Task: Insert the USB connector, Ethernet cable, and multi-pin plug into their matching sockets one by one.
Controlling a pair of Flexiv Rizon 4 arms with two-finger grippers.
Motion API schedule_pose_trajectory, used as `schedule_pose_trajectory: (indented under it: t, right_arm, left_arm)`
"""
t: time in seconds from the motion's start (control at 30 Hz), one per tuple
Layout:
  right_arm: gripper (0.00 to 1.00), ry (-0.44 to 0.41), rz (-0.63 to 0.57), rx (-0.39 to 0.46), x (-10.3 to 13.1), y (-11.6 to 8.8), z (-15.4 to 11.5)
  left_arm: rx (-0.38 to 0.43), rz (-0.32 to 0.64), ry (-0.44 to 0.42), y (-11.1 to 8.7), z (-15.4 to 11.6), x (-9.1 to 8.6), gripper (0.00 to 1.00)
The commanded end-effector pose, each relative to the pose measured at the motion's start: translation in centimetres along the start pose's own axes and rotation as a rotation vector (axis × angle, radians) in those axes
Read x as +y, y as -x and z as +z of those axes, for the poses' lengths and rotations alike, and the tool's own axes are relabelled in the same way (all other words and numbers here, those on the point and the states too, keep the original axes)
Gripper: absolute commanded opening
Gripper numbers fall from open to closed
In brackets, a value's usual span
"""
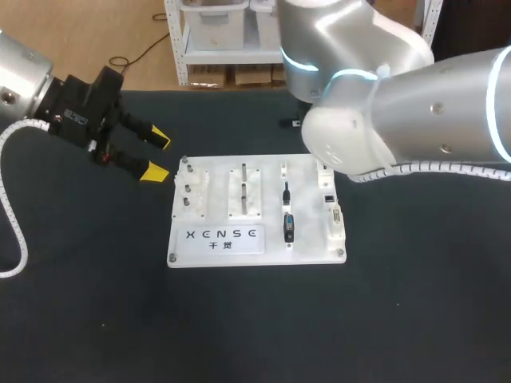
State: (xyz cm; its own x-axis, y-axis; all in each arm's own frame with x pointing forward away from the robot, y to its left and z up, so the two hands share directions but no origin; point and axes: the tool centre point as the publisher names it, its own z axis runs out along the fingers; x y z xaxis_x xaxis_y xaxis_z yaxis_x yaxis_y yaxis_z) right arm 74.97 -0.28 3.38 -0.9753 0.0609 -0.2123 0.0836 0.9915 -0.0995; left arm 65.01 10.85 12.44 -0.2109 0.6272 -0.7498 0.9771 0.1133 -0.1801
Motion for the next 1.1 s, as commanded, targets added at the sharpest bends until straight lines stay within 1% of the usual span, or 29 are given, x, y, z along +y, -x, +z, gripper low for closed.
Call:
schedule_pose_trajectory:
  t: [0.03, 1.1]
  right_arm:
    - [0.0, 0.003, 0.004, -0.042, -0.5, -0.4, 0.2]
    - [0.0, 0.006, -0.015, -0.016, -0.8, -1.2, 1.2]
  left_arm:
    - [-0.003, 0.002, 0.001, -0.1, 0.0, 0.0, 1.0]
    - [-0.003, 0.002, 0.001, -0.1, 0.0, 0.0, 1.0]
